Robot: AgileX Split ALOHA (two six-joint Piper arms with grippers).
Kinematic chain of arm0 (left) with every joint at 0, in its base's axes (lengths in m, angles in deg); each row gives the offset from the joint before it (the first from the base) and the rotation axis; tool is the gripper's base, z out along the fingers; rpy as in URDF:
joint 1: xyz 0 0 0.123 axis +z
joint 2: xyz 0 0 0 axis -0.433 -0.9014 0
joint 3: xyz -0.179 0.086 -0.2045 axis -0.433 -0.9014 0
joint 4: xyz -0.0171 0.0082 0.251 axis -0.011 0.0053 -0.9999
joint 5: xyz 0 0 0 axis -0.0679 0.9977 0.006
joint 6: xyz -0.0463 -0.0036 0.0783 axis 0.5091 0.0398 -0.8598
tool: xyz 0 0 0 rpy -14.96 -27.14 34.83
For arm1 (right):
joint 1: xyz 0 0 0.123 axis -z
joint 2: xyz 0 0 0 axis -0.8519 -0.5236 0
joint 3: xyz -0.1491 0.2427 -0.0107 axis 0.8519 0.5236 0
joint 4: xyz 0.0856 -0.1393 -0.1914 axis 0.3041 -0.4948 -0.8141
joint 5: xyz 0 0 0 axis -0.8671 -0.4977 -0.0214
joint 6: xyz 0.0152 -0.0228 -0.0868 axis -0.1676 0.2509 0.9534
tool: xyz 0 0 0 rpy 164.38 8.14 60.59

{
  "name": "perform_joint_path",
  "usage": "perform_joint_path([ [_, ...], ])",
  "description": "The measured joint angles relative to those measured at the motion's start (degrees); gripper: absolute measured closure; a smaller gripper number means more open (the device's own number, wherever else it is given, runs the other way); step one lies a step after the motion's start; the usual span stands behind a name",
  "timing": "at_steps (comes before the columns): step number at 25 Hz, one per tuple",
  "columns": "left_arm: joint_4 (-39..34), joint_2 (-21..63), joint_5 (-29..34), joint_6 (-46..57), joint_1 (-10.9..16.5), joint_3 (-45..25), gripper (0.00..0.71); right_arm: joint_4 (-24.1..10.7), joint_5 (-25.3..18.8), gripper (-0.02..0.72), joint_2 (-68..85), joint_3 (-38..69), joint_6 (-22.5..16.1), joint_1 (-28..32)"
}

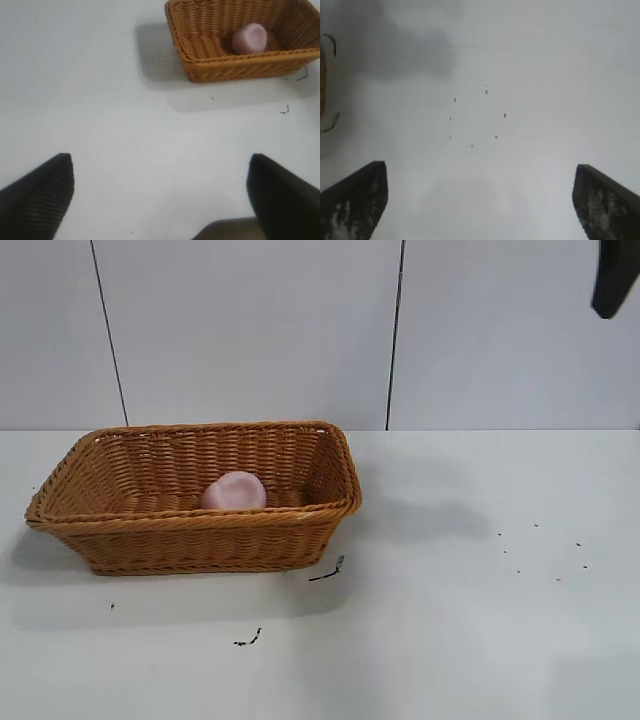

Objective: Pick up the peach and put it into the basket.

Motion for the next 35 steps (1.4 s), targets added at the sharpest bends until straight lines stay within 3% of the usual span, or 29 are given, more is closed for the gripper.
perform_joint_path([
  [7, 0.0, 0.0, 0.0, 0.0, 0.0, 0.0, 0.018, 0.0, 1.2, 0.014, 28.6, 26.6, 0.4, 0.0],
  [15, 0.0, 0.0, 0.0, 0.0, 0.0, 0.0, 0.018, -0.2, 11.1, 0.014, 62.6, 46.5, 0.4, 0.0],
  [23, 0.0, 0.0, 0.0, 0.0, 0.0, 0.0, 0.018, -0.4, 11.1, 0.014, 81.1, 48.4, -0.3, 0.0],
  [35, 0.0, 0.0, 0.0, 0.0, 0.0, 0.0, 0.018, -0.3, 11.2, 0.014, 82.2, 48.5, -0.4, 0.0],
])
